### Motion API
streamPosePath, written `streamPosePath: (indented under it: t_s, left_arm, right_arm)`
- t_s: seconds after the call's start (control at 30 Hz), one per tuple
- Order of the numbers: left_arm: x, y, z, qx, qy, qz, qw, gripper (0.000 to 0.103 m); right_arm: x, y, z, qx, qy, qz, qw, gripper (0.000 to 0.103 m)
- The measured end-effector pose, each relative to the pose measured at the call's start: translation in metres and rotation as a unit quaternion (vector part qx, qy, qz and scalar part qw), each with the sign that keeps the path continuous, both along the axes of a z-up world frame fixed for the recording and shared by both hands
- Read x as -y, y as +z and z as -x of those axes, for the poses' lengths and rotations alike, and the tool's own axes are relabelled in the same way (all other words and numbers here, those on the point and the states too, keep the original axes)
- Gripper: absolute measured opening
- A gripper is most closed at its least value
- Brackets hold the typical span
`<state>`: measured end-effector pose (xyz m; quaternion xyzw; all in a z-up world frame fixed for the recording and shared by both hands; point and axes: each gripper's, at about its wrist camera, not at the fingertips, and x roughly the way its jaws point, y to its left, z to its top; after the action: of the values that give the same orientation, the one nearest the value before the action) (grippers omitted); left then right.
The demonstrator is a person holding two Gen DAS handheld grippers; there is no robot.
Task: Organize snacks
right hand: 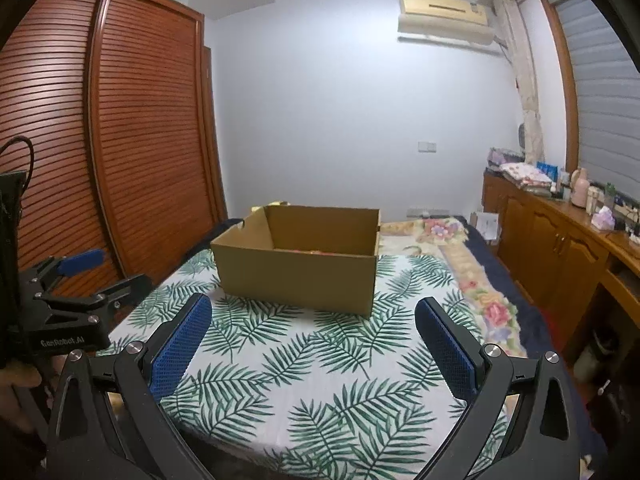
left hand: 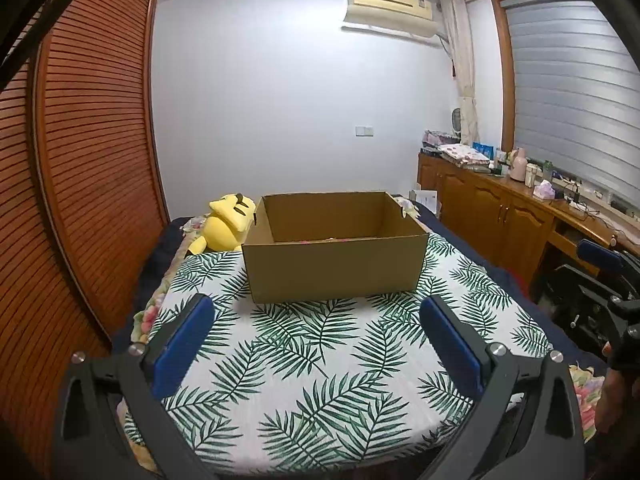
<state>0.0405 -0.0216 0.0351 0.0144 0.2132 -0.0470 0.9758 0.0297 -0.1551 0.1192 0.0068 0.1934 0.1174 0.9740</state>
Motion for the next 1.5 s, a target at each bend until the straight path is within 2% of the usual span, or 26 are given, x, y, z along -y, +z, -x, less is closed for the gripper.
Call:
streamPosePath:
  t_s: [0.43,1.0,1.5]
  left_arm:
    - [-0.015,-0.007,0.034,0.022,0.029,0.008,0.9993,0.103]
    - [-0.017,-0.018,0.037,0.018,0.037,0.005,0.9992,0.103]
    - [-0.016,-0.016,0.04,0.024,0.037,0.005,0.999,0.103]
  right_arm:
    - [0.01,-0.003,0.032,0.025,-0.019,0.002,1.0,0.103]
    - [0.012,-0.005,0.034,0.024,-0.021,0.001,0.999,0.103]
    - [0.012,-0.007,0.034,0.024,-0.023,0.002,0.999,0.103]
